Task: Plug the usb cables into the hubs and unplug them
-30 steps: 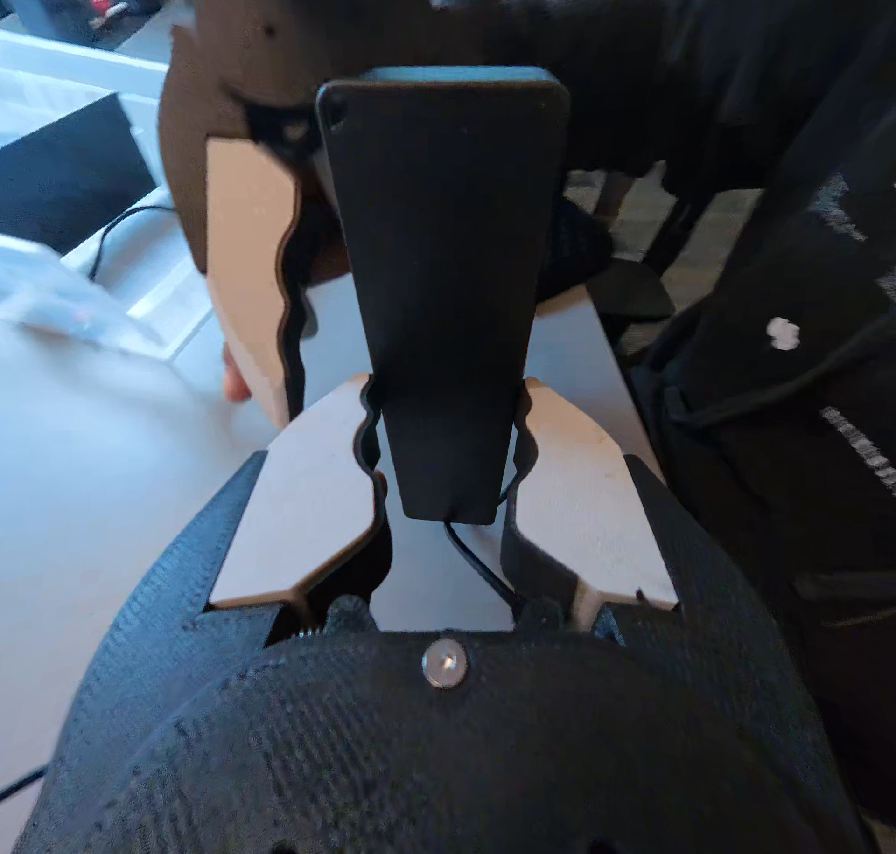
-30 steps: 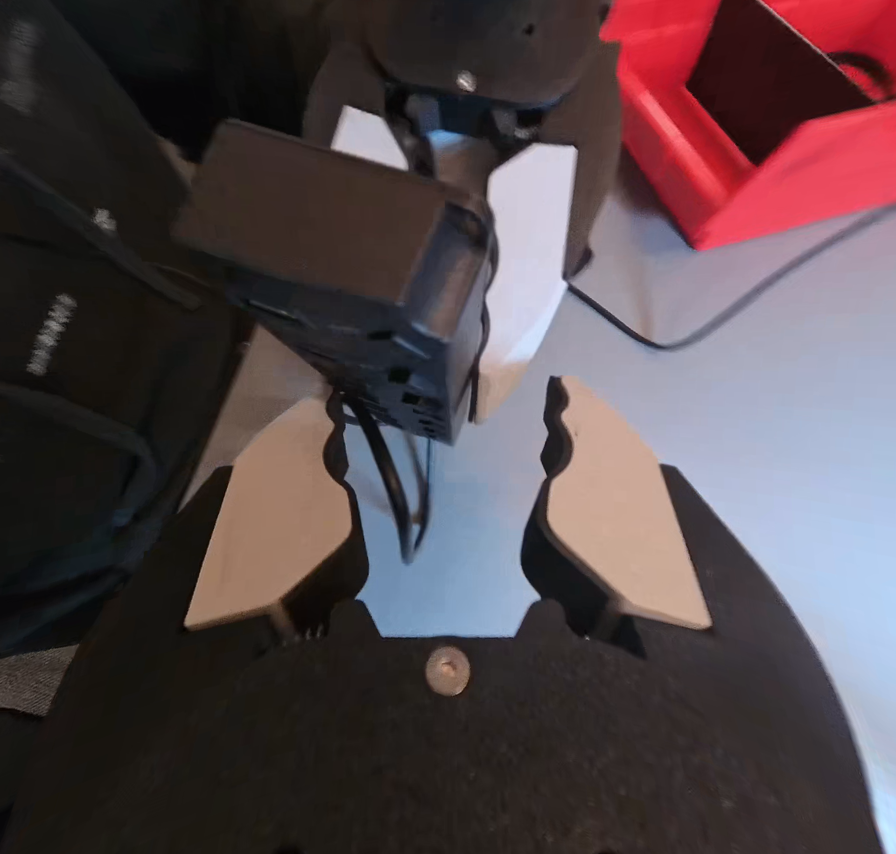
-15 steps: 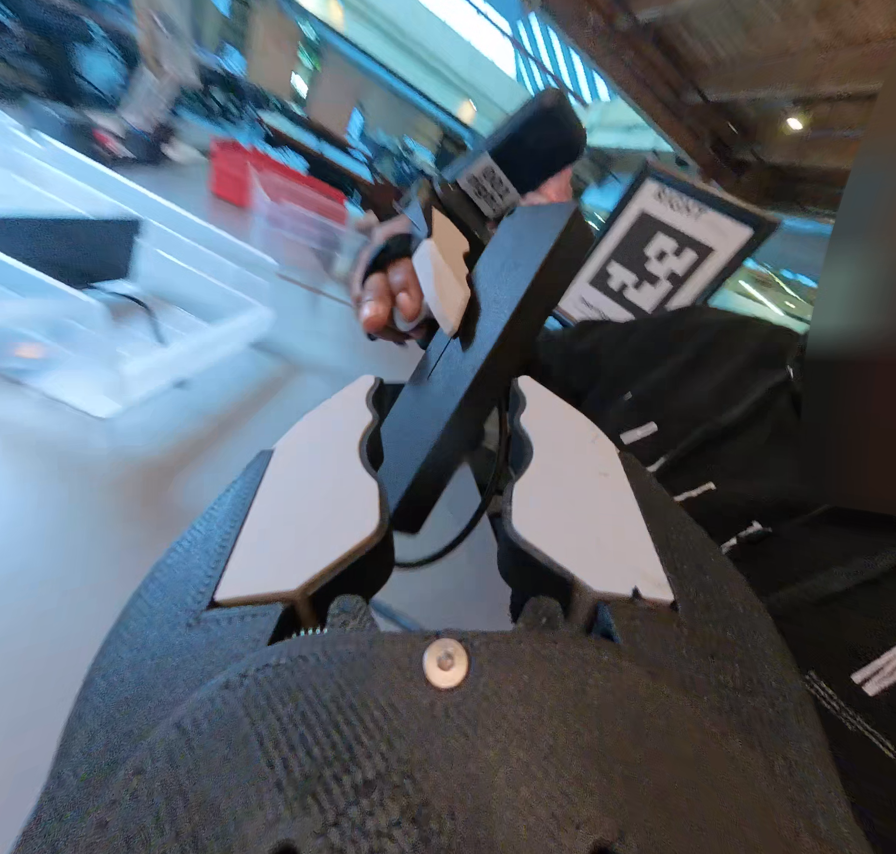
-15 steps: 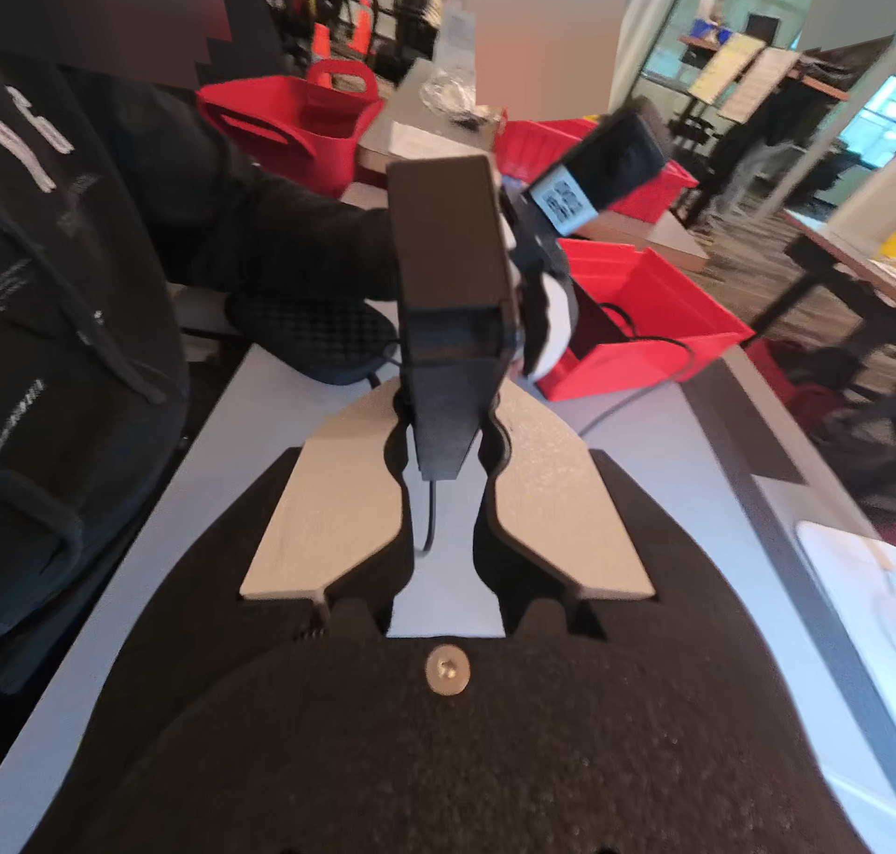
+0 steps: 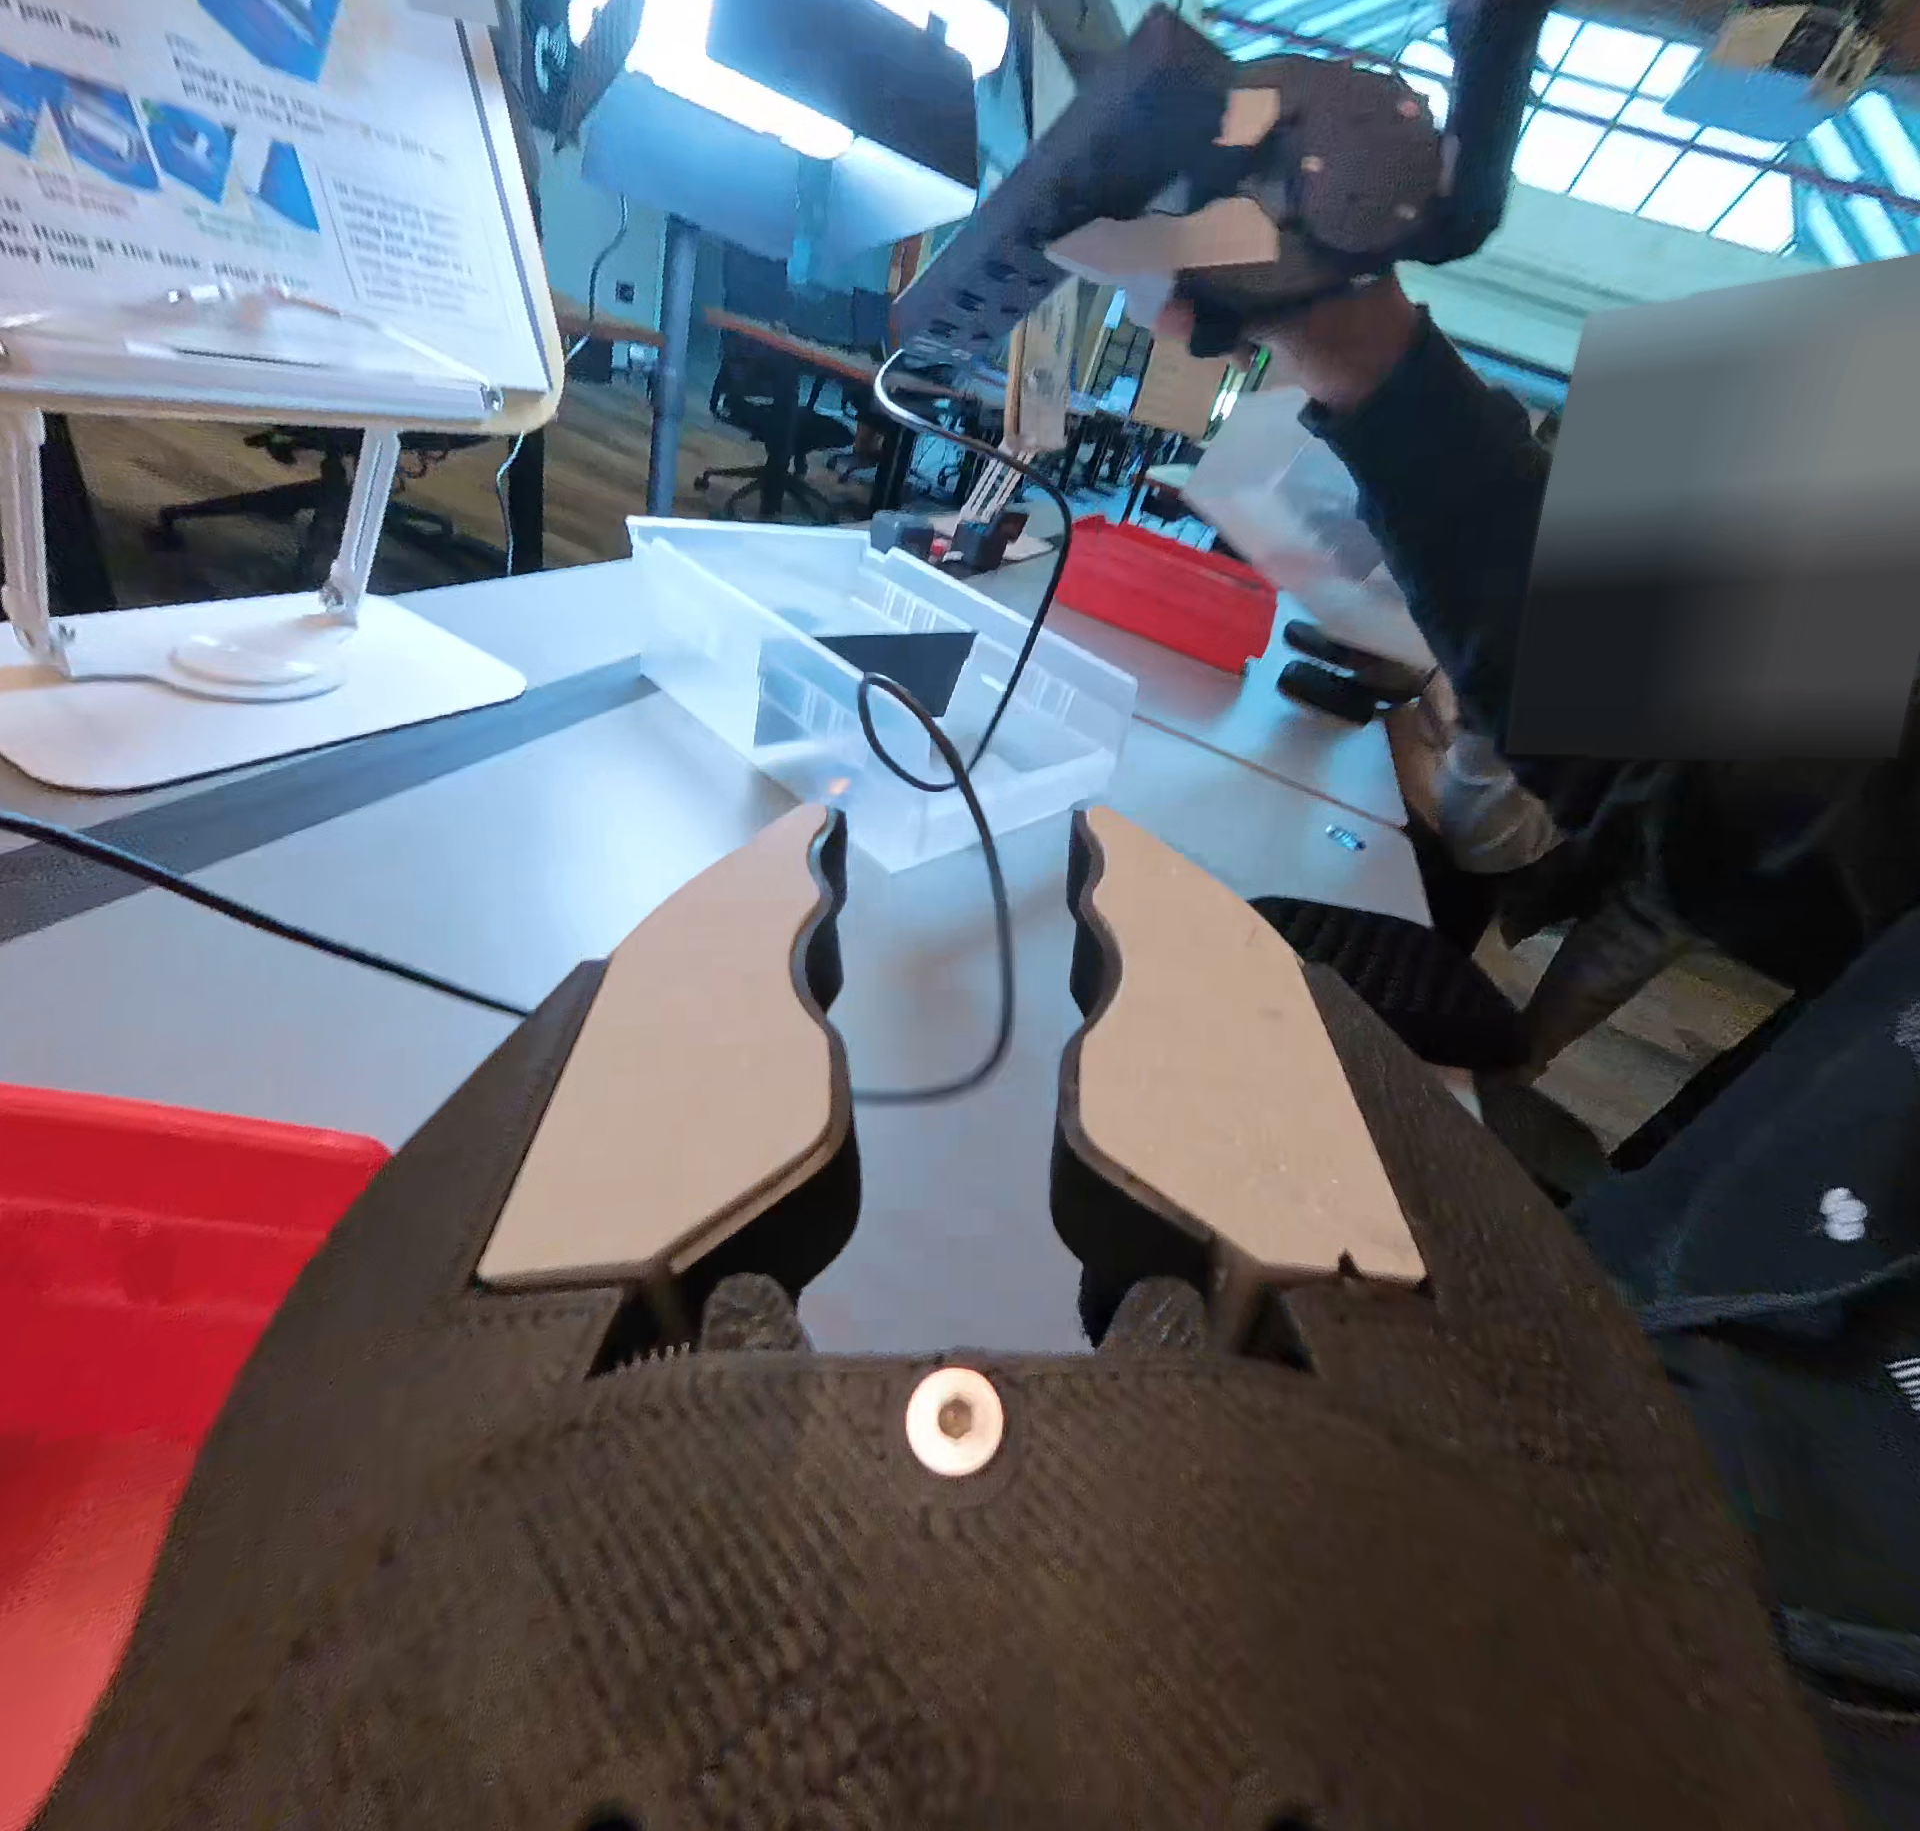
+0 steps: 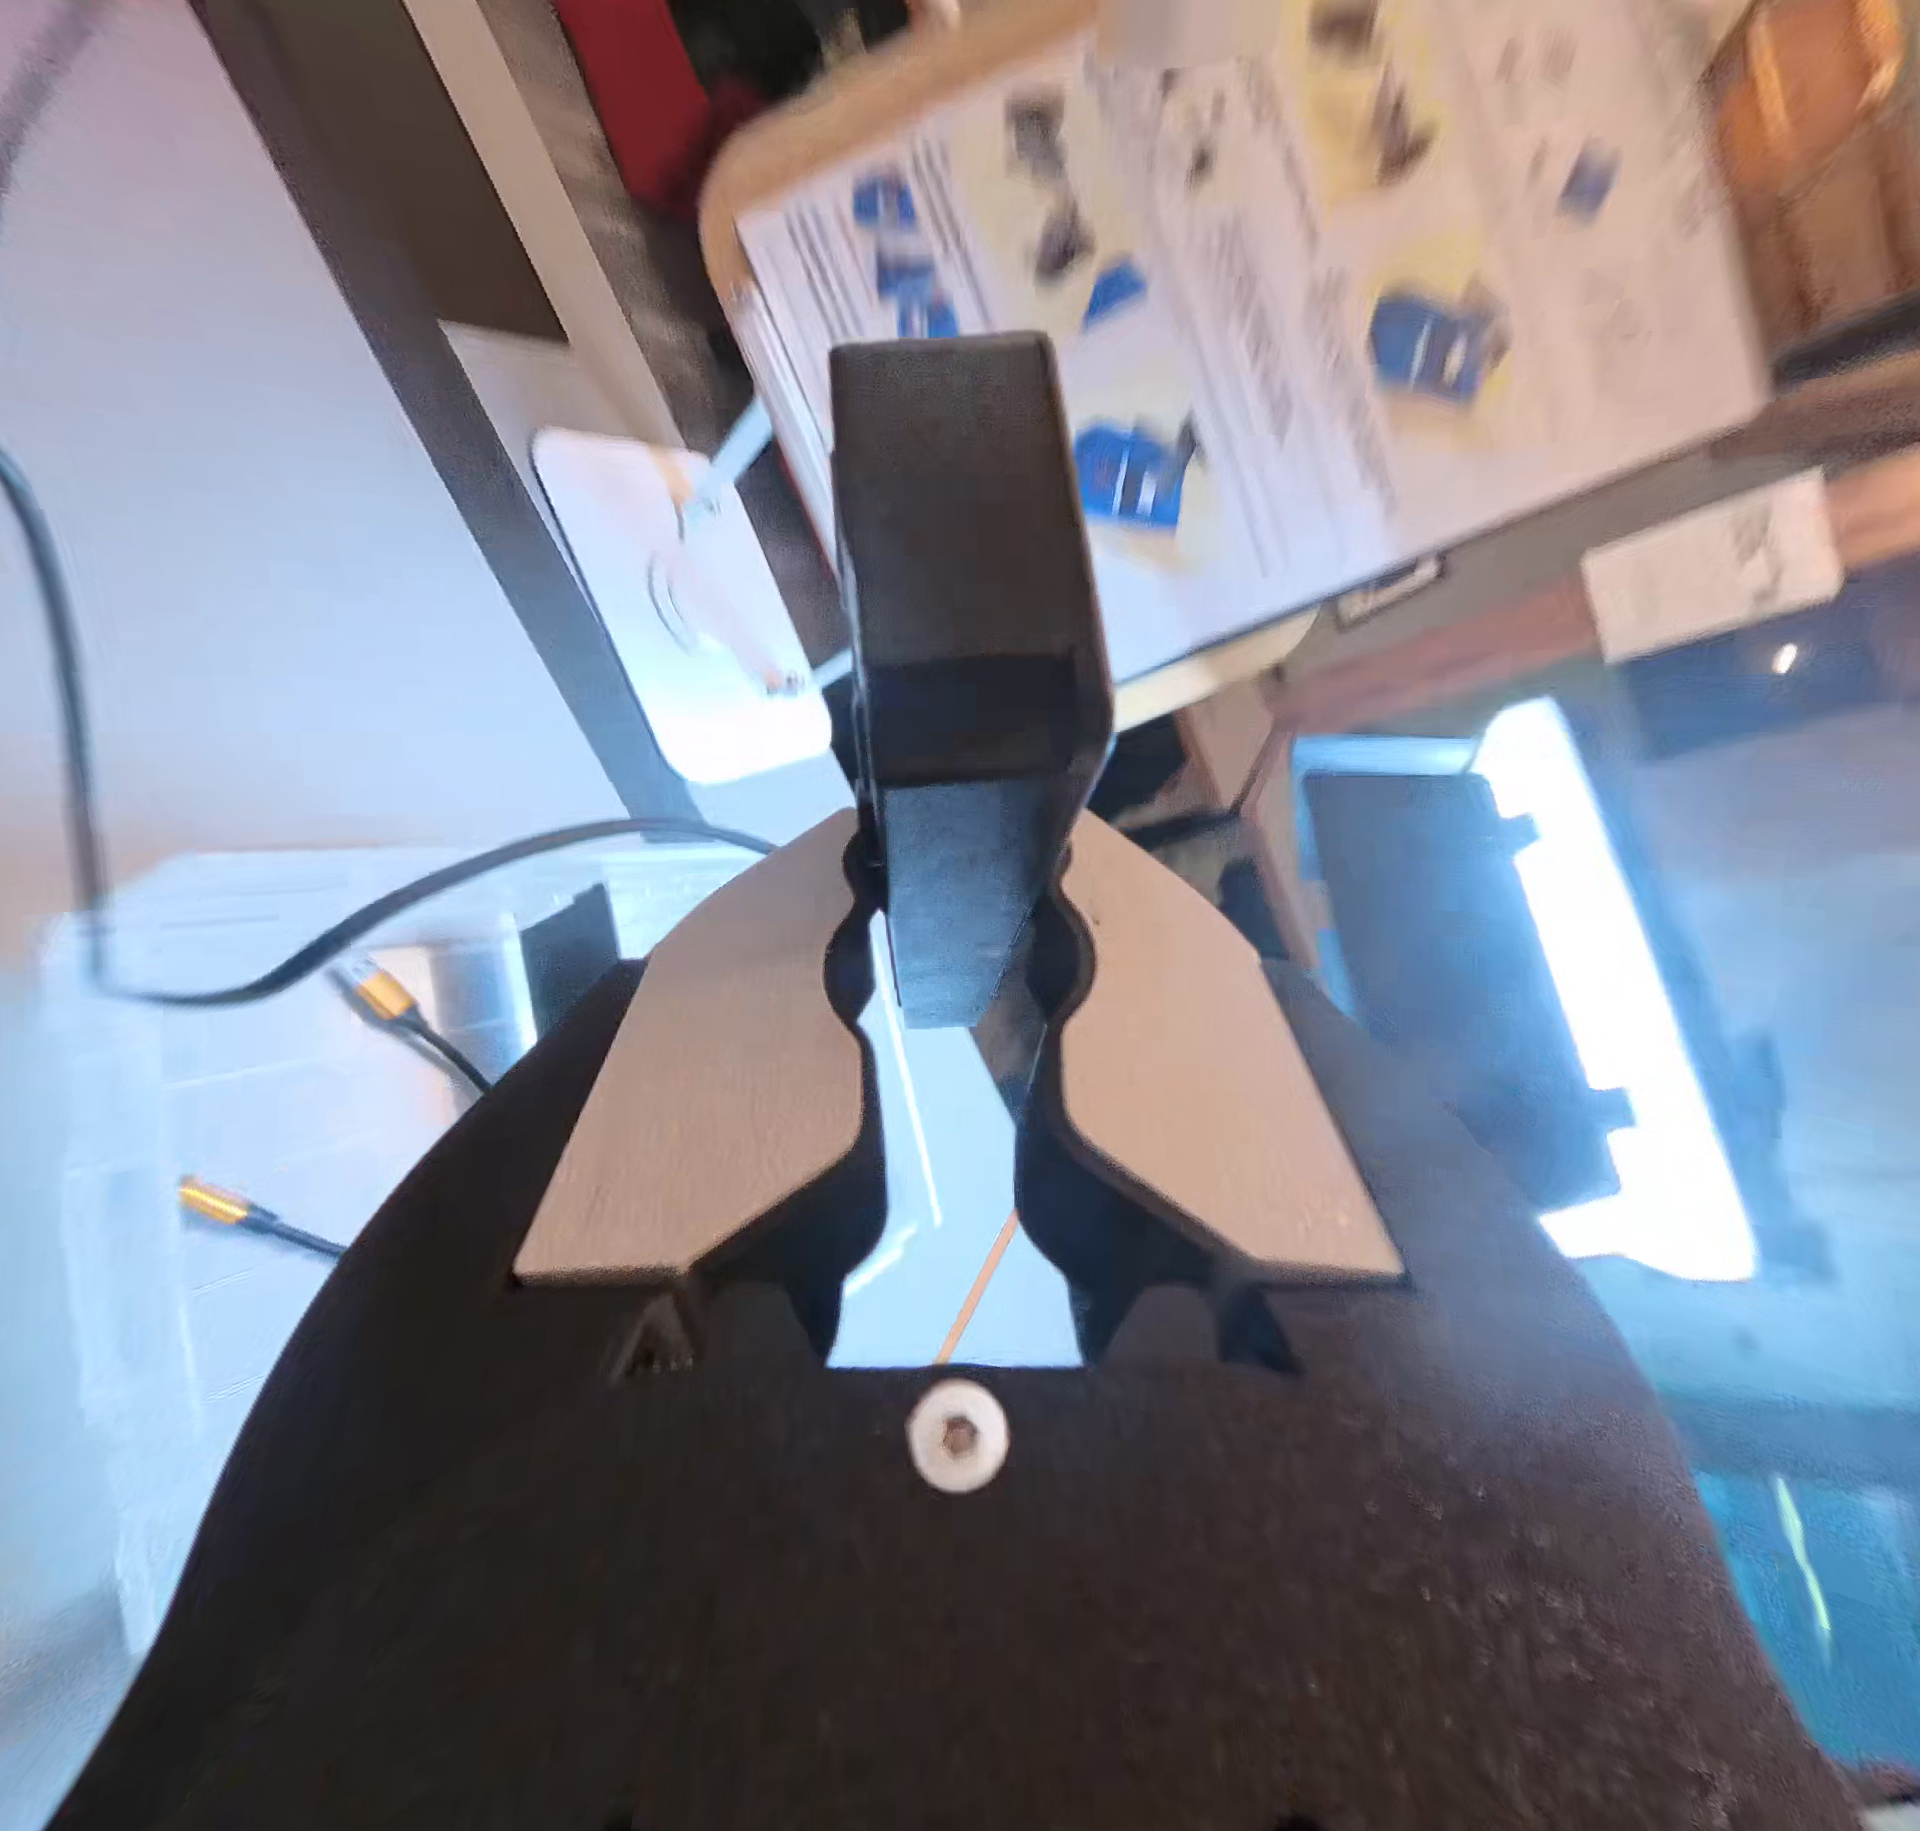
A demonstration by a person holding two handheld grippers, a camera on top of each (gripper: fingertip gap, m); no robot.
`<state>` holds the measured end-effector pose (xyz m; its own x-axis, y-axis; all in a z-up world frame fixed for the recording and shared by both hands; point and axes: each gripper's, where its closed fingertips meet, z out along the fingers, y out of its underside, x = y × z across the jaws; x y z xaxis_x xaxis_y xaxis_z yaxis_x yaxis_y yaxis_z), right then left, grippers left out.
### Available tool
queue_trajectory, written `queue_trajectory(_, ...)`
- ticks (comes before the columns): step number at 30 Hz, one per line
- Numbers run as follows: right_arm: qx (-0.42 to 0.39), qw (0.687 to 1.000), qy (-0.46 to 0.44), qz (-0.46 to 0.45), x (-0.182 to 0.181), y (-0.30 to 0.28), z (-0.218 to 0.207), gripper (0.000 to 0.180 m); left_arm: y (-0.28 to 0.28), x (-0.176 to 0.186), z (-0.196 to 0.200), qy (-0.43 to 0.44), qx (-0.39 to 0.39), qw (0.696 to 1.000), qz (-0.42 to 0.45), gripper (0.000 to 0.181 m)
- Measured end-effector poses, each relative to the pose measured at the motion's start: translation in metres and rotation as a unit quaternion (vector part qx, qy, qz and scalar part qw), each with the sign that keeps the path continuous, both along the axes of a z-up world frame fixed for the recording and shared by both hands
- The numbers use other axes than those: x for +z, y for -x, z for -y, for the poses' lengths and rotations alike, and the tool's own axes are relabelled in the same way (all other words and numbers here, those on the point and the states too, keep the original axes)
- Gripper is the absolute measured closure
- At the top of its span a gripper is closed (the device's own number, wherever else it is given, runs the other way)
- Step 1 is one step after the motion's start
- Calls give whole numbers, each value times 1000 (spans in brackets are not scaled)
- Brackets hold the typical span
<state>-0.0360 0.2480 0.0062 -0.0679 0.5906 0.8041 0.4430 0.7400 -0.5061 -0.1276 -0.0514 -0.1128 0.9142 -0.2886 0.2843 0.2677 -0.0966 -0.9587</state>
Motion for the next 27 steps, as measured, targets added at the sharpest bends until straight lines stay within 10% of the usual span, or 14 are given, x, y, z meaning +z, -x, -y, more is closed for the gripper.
queue_trajectory(11, -213, 923, 259, 189, -205, 48, -143, 152, -10, -49, -23, 72, 1, 996, -55, 142)
queue_trajectory(27, -131, 955, 241, 110, -117, 64, -95, 124, 36, -63, -16, 142, 122, 971, -147, 141)
